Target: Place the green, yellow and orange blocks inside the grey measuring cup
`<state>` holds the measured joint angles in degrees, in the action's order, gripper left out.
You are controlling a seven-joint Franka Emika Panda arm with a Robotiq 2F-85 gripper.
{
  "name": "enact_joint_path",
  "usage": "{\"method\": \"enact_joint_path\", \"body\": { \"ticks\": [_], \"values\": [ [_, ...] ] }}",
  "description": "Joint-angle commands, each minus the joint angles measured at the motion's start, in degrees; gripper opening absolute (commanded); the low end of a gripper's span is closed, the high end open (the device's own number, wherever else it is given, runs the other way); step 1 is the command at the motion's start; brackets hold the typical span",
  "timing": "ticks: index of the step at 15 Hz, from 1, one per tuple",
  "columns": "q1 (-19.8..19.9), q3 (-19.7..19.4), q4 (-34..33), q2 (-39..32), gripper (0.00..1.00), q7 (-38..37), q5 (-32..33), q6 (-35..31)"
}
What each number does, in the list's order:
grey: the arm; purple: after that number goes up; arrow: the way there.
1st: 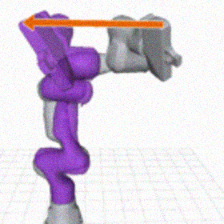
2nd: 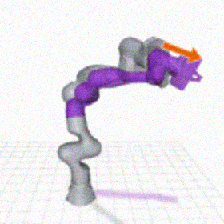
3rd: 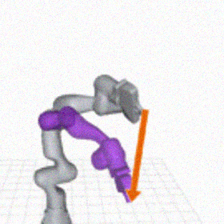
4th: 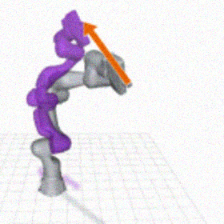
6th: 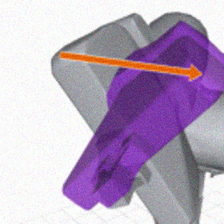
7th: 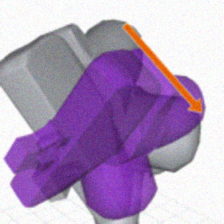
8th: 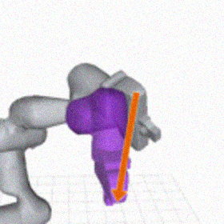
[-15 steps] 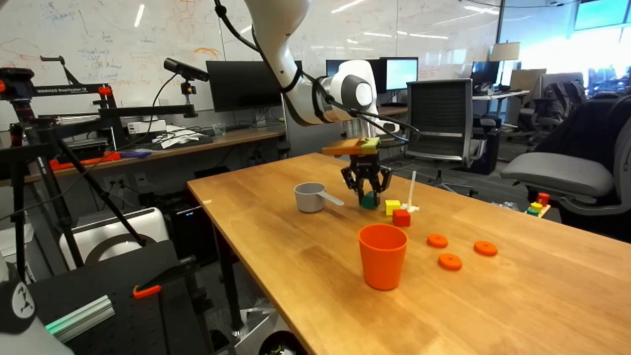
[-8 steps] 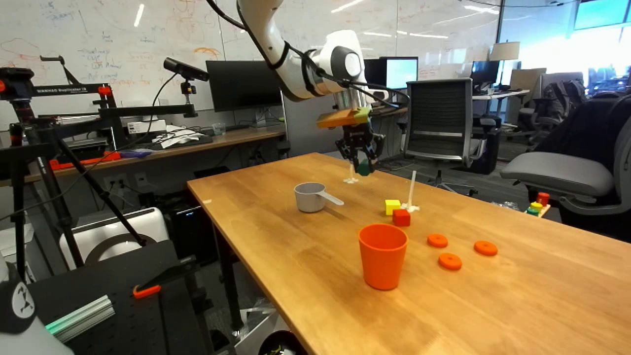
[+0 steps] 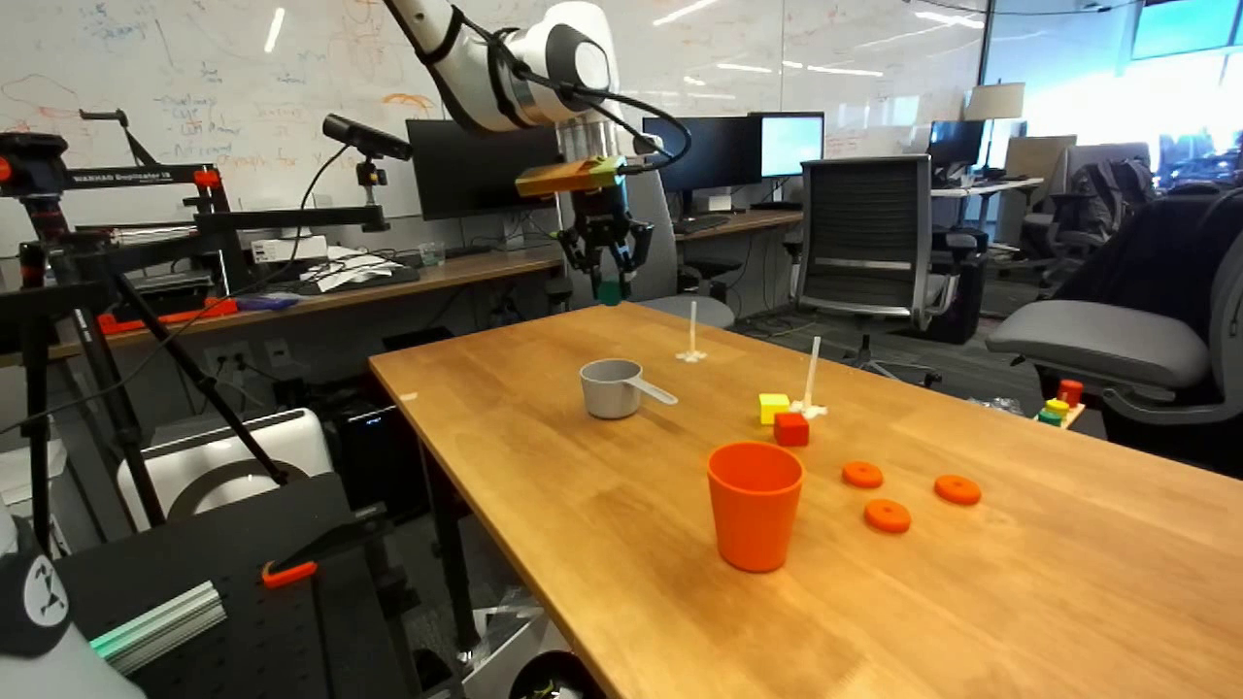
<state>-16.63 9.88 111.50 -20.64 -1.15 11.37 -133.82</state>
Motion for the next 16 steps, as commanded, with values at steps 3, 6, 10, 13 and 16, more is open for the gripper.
{"method": "enact_joint_path", "body": {
  "ticks": [3,6,10,13,16],
  "values": [
    [1.49,0.12,14.61,9.84,0.18,0.21,0.50,-3.53],
    [2.41,-1.19,16.89,9.62,0.18,0.08,4.02,-7.55],
    [2.94,-3.38,15.98,5.17,0.18,-0.94,10.79,-13.82],
    [2.59,-3.87,14.94,1.94,0.18,-0.94,11.45,-16.48],
    [1.75,-4.10,14.25,0.26,0.18,-0.89,11.38,-17.66]
  ]
}}
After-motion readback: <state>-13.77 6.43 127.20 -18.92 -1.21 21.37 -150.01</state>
